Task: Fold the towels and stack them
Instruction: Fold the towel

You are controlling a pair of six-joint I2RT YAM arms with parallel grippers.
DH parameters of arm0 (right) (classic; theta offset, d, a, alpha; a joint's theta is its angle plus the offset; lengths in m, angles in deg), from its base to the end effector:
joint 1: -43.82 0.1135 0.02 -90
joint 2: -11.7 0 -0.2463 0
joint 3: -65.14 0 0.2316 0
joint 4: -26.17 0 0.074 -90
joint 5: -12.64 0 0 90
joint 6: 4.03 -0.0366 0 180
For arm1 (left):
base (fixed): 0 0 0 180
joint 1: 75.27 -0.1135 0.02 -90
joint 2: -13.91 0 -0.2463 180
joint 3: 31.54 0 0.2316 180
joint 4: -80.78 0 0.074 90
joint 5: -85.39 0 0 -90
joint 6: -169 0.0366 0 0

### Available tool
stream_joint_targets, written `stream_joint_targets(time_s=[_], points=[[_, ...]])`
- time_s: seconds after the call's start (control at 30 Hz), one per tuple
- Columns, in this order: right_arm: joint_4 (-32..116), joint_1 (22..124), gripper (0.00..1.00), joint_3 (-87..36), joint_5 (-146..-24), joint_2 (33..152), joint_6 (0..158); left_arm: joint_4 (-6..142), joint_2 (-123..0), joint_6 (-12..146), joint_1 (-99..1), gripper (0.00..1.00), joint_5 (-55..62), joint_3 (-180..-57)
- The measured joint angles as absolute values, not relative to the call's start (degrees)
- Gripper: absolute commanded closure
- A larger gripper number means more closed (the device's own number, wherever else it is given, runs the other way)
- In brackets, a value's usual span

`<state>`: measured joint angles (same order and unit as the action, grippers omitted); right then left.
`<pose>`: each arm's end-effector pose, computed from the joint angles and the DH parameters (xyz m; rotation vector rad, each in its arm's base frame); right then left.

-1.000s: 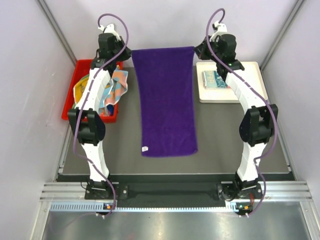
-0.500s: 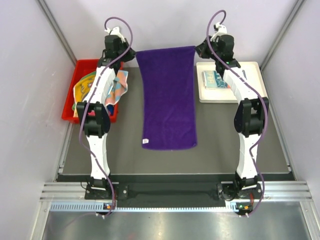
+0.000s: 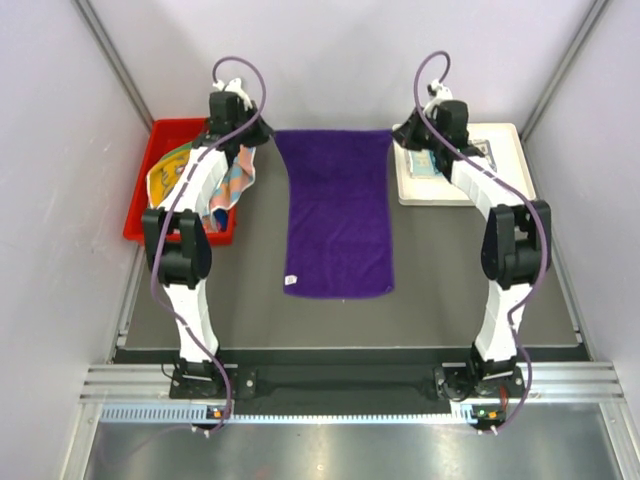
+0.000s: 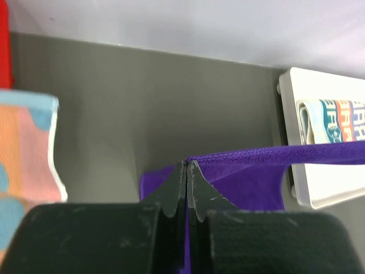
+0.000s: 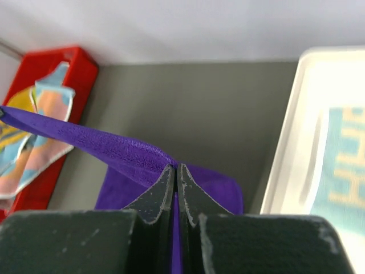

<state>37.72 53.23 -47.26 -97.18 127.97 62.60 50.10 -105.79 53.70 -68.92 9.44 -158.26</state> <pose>0.4563 0.0882 0.2899 -0.0197 1.8841 0.7144 0.4683 -0.0611 0.3118 -0.1715 2.0132 -0.5977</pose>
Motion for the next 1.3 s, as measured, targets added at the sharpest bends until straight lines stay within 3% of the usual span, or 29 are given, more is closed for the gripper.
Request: stream_joint_targets(time_s=[0.73,1.3], points=[[36.8,53.6,1.00,-4.6,-99.3,98.1,59.5,53.6,-72.8,53.1,-64.7,1.00,10.8,-111.5],[35.8,58.1,1.00,10.2,-95.6,92.8,57.9,53.7,-66.2,53.1,-62.0,1.00,8.0,-97.7]])
